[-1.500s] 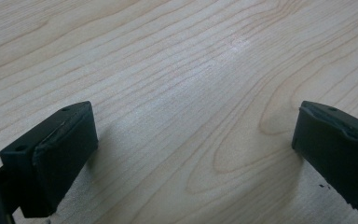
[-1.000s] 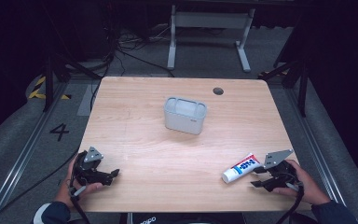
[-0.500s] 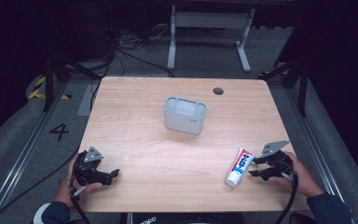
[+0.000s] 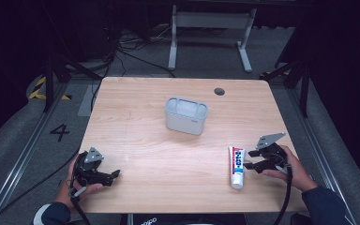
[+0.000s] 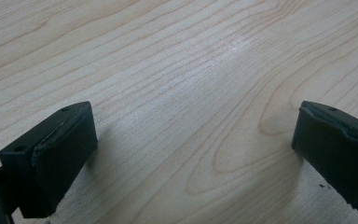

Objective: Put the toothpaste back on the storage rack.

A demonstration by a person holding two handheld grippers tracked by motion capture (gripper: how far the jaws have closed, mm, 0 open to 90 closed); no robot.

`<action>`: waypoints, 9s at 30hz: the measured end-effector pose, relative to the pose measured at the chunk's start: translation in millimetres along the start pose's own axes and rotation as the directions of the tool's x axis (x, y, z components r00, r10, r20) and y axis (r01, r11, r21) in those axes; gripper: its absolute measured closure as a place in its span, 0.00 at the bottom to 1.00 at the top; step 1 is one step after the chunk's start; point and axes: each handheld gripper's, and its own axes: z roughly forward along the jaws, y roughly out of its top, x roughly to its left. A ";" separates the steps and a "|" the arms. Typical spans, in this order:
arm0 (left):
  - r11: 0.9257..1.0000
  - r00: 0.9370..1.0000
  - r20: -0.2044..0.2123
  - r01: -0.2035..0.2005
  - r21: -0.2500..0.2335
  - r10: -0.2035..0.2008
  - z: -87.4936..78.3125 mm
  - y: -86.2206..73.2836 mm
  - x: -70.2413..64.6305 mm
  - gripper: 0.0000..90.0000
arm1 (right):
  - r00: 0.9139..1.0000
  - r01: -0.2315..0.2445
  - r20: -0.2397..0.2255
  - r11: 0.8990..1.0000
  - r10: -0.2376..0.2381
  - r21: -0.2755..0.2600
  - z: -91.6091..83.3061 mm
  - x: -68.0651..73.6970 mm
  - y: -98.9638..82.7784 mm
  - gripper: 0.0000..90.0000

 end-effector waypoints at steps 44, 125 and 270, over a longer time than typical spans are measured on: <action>1.000 1.000 0.005 -0.009 0.001 0.009 0.2 0.4 0.9 0.00 | 0.999 0.040 -0.036 0.982 -0.034 0.185 60.8 50.8 73.2 0.38; 1.000 1.000 -0.001 0.004 0.001 -0.004 -0.4 -0.4 -0.4 0.01 | 0.989 0.144 0.086 0.932 -0.122 -0.332 -24.8 48.8 87.2 0.71; 1.000 1.000 0.001 -0.001 0.001 0.001 -0.3 -0.2 0.0 0.01 | 0.998 0.063 0.036 0.881 -0.052 -0.470 61.2 -17.7 237.0 0.68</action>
